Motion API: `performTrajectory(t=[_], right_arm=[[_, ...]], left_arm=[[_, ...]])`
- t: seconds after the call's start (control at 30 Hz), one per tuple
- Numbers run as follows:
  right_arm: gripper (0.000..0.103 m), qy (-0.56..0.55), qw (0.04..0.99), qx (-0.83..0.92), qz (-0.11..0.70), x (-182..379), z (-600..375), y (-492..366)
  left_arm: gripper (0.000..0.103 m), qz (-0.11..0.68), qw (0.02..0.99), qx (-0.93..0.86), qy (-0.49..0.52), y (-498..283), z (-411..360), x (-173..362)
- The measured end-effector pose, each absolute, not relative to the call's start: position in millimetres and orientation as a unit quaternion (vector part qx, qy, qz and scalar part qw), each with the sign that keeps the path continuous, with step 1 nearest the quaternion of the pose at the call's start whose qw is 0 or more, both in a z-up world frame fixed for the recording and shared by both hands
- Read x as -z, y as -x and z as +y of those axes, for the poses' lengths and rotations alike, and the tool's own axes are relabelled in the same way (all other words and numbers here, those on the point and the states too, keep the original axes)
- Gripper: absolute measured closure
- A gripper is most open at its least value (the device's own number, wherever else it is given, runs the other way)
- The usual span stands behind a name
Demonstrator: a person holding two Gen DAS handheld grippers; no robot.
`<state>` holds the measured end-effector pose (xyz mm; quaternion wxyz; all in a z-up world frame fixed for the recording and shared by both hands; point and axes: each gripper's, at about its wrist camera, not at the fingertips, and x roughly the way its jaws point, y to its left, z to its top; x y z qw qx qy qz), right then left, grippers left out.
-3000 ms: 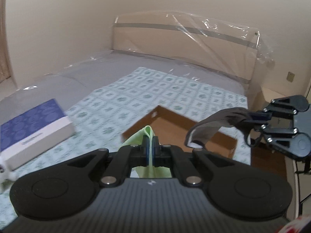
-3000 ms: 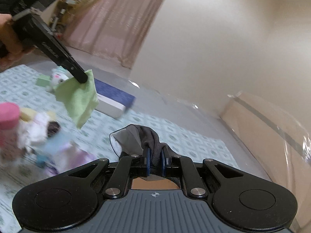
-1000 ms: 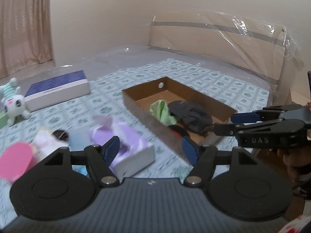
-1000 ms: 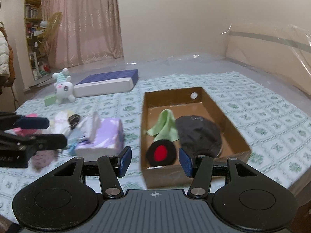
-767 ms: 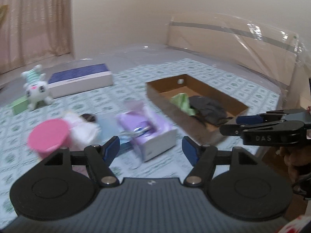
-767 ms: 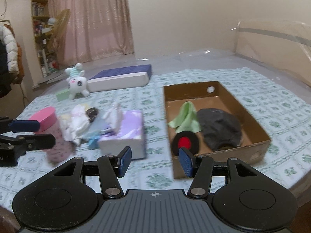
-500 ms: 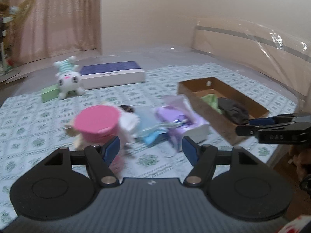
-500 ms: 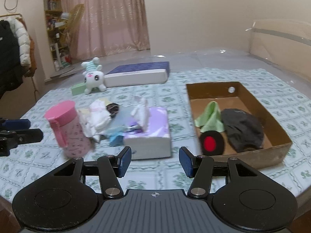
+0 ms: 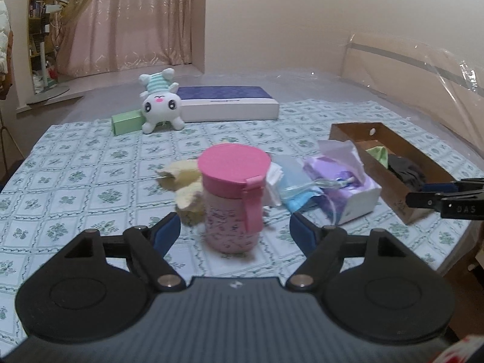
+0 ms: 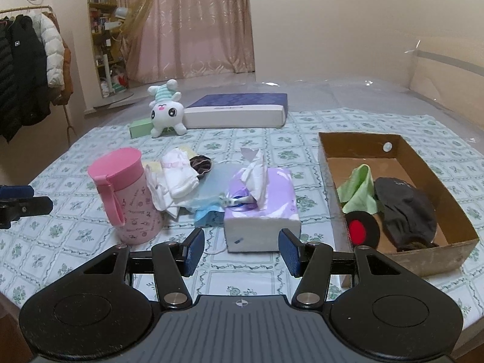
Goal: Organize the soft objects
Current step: 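Move both grippers back from the box toward the pile beside the pink cup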
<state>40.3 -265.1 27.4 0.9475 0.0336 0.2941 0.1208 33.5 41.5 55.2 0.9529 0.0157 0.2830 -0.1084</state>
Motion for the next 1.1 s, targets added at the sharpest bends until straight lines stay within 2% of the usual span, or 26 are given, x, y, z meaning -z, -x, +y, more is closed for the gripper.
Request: performTrajectory(t=[0.7, 1.1], right_arm=[[0.049, -0.015, 0.942, -0.147, 0.300, -24.1, -239.0, -75.1], [0.049, 0.013, 0.932, -0.190, 0.307, -31.4, -215.8, -132.1]], left_arm=[[0.025, 0.294, 0.953, 0.071, -0.019, -59.0, 85.5, -43.3], [0.025, 0.301, 0.951, 0.068, -0.023, -98.0, 127.7, -45.2]])
